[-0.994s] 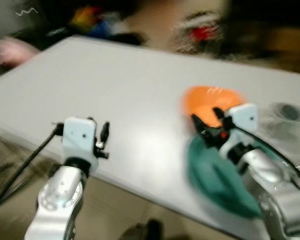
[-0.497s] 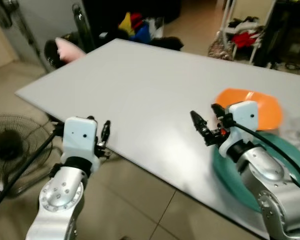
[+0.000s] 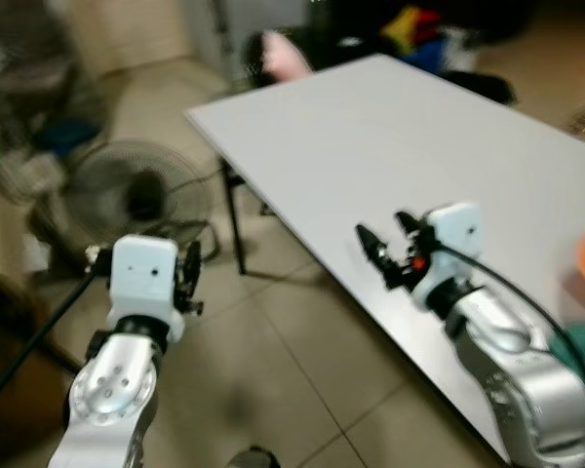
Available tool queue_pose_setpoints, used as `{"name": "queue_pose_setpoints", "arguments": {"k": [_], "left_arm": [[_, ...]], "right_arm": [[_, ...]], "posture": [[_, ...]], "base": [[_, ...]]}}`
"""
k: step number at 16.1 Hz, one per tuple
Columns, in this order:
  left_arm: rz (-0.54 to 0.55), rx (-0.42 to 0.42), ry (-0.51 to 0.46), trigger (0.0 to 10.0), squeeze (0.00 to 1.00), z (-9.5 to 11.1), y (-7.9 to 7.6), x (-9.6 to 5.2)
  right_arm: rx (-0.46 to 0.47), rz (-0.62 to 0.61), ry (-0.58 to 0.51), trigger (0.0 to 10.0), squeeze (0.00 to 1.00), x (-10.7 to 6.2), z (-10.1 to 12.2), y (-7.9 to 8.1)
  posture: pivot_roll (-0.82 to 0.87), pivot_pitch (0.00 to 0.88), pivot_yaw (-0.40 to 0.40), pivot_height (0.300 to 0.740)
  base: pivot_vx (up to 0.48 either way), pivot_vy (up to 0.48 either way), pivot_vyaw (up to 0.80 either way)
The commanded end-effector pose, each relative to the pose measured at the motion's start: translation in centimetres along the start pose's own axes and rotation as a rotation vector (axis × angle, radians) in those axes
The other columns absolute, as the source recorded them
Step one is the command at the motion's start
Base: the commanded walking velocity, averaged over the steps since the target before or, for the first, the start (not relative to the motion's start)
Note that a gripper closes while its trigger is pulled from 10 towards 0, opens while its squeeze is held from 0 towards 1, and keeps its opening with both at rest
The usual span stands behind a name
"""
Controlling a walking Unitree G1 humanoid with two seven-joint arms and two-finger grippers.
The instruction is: Setting the table
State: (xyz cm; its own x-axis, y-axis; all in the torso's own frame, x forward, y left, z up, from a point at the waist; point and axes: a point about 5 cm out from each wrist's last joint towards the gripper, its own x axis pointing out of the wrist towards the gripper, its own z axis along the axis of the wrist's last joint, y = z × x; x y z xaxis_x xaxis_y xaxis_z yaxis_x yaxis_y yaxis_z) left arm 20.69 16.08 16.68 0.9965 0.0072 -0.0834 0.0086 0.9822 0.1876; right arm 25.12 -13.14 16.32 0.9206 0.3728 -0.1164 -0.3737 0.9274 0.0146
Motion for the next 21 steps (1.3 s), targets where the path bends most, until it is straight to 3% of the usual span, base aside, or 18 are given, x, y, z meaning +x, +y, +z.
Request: {"name": "queue_pose_setpoints", "arguments": {"k": [1,6,8,12,14,16,21], "left_arm": [[0.009,-0.001,-0.013,10.0,0.0,0.3,0.0,-0.2],[0.013,0.004,-0.006,10.0,0.0,0.2,0.1,-0.4],[0.017,0.009,-0.004,10.0,0.0,0.1,0.3,-0.4],[0.061,0.02,0.012,10.0,0.0,-1.4,1.5,-1.1],[0.086,0.03,0.031,10.0,0.0,-2.4,2.2,-1.7],[0.091,0.056,0.058,10.0,0.0,-3.3,2.4,-2.3],[0.083,0.061,0.038,10.0,0.0,-3.4,2.1,-2.4]], "right_arm": [[-0.001,-0.028,0.009,10.0,0.0,0.0,-0.3,-0.5],[-0.003,-0.09,0.038,10.0,0.0,0.3,-1.4,-1.0],[0.038,-0.142,0.037,10.0,0.0,0.3,-1.6,-1.4],[0.009,-0.305,0.001,10.0,0.0,-0.1,-2.8,-3.5],[0.032,-0.287,0.003,10.0,0.0,-0.4,-3.7,-3.9],[0.089,-0.191,0.027,10.0,0.0,-0.6,-4.2,-3.1],[0.093,-0.094,0.023,10.0,0.0,-0.3,-4.3,-1.7]], "posture": [[-0.04,0.0,0.03,0.74],[-0.03,0.0,0.032,0.74],[-0.03,0.0,0.034,0.74],[-0.03,0.0,0.039,0.74],[-0.03,0.0,0.036,0.74],[-0.03,0.001,0.035,0.74],[-0.03,0.002,0.034,0.74]], "base": [[0.0,0.0,0.8],[0.0,0.234,0.14],[0.0,0.3,0.0],[0.0,0.3,0.0],[0.0,0.3,0.0],[0.0,0.3,0.0],[0.0,0.297,0.0]]}}
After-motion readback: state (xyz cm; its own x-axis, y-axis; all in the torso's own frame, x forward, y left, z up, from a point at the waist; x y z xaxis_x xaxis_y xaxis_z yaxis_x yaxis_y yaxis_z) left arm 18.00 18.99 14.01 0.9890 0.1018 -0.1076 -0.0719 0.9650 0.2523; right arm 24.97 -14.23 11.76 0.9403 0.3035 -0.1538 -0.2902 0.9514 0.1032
